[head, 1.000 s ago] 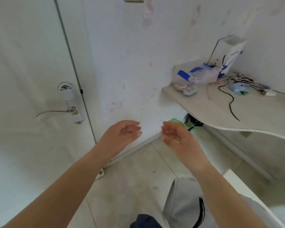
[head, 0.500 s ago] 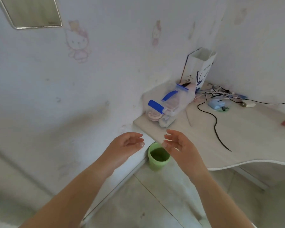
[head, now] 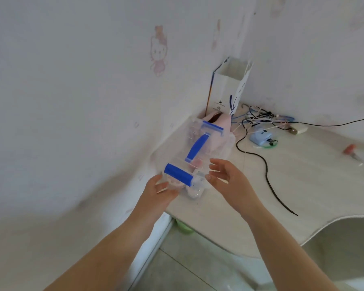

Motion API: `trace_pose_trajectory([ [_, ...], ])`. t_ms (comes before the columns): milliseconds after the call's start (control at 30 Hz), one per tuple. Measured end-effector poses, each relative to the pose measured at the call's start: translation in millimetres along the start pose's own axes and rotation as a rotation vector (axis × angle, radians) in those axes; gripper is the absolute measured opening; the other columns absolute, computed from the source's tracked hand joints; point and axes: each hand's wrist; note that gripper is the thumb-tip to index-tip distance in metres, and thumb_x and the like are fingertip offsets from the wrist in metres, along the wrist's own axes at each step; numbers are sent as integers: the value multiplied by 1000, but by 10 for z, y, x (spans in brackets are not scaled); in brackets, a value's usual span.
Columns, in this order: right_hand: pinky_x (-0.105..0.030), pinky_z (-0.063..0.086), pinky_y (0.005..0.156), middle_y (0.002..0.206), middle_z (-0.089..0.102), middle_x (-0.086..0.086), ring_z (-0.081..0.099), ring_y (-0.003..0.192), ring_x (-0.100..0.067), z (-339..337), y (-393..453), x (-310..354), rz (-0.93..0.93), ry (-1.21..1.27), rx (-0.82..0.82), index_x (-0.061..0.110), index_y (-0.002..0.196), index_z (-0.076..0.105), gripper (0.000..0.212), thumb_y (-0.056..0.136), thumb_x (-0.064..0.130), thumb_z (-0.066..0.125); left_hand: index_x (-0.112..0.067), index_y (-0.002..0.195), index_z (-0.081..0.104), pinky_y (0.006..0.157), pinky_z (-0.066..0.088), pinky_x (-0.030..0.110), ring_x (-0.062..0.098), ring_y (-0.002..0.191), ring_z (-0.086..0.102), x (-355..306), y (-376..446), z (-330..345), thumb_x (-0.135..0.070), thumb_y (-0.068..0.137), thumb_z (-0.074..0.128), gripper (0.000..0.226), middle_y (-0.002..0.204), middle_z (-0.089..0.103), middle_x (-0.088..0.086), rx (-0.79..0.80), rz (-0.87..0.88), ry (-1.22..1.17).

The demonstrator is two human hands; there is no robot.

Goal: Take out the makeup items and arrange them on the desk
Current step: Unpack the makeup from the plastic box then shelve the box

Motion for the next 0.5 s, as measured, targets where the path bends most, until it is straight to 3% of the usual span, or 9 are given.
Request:
trace_pose_trajectory([
  [67,-14,46,84,108,57,22,57,102,4,-32,217,-62,10,-44,-27,42,107,50,33,86,22,66,-33,137,31,106,39,36,12,122,49,-24,199,28,-40,59,77,91,136,47,-5,-18,-39,-104],
  [167,-20,41,92,114,56,20,55,105,2,-54,482,-186,16,-129,-30,40,116,48,38,85,28,66,-29,147,19,107,38,34,11,118,42,-15,409,84,-29,79,74,88,148,35,-1,-51,-123,-215],
  [233,-19,38,92,119,55,17,54,109,0,-82,675,-250,15,-182,-13,36,122,49,42,84,31,67,-30,148,17,106,39,34,10,115,39,-6,556,110,-29,81,72,87,151,30,0,-101,-174,-252],
  [400,-20,33,95,131,50,11,47,120,-3,-250,1215,-423,-26,-325,57,29,133,46,50,86,32,64,-29,147,22,110,37,42,16,121,44,81,851,222,-30,79,74,85,151,33,2,-207,-241,-368],
  [500,-19,28,97,133,46,11,41,117,0,-443,1596,-491,-98,-402,97,30,134,44,50,87,33,63,-25,143,32,108,39,43,15,117,53,99,942,363,-29,78,75,77,141,48,0,-290,-234,-422],
])
Point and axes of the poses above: each hand's wrist, its own y-axis towards the middle knuckle, its own z-axis out of the palm, x = y × z
